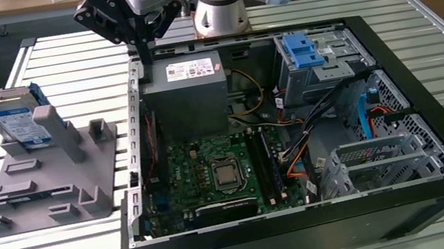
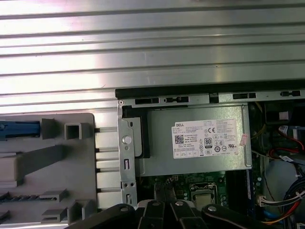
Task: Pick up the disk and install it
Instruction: 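Reach for the disk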
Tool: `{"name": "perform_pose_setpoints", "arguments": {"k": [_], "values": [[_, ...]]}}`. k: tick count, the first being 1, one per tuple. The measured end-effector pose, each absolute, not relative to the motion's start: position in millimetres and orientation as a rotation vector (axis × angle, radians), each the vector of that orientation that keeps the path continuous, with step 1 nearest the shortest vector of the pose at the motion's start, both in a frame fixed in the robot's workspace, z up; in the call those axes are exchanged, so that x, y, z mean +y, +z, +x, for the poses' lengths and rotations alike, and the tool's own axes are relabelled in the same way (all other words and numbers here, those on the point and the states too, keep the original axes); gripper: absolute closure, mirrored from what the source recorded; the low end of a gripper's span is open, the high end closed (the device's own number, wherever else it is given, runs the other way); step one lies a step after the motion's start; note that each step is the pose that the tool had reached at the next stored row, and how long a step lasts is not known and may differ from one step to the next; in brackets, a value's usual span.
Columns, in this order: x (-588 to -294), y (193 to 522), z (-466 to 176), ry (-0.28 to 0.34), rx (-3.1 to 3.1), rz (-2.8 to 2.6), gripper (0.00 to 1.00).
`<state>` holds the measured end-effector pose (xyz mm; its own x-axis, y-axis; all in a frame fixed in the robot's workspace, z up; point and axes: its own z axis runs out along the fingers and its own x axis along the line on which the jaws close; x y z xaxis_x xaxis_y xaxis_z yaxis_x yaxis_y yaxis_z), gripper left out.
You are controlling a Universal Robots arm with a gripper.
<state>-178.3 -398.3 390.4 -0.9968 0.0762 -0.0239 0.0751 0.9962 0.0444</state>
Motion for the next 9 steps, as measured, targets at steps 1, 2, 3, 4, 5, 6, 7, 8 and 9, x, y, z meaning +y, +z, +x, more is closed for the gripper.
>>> {"name": "perform_pose_setpoints", "arguments": {"k": [1,2,3,4,5,6,7,8,9], "values": [[-398.3,390.4,-178.8,0.068,3.113,0.118,0.89],[-398.3,390.3,-179.2,0.068,3.113,0.118,0.89],[-398.3,390.2,-179.7,0.068,3.113,0.118,0.89],[-398.3,390.1,-180.0,0.068,3.113,0.118,0.89],[-398.3,390.1,-180.5,0.068,3.113,0.118,0.89],[-398.3,390.1,-180.9,0.068,3.114,0.118,0.89],[-398.3,390.0,-181.4,0.068,3.114,0.118,0.89],[-398.2,389.9,-181.7,0.068,3.114,0.118,0.89],[-398.2,389.9,-182.1,0.068,3.114,0.118,0.89]]}}
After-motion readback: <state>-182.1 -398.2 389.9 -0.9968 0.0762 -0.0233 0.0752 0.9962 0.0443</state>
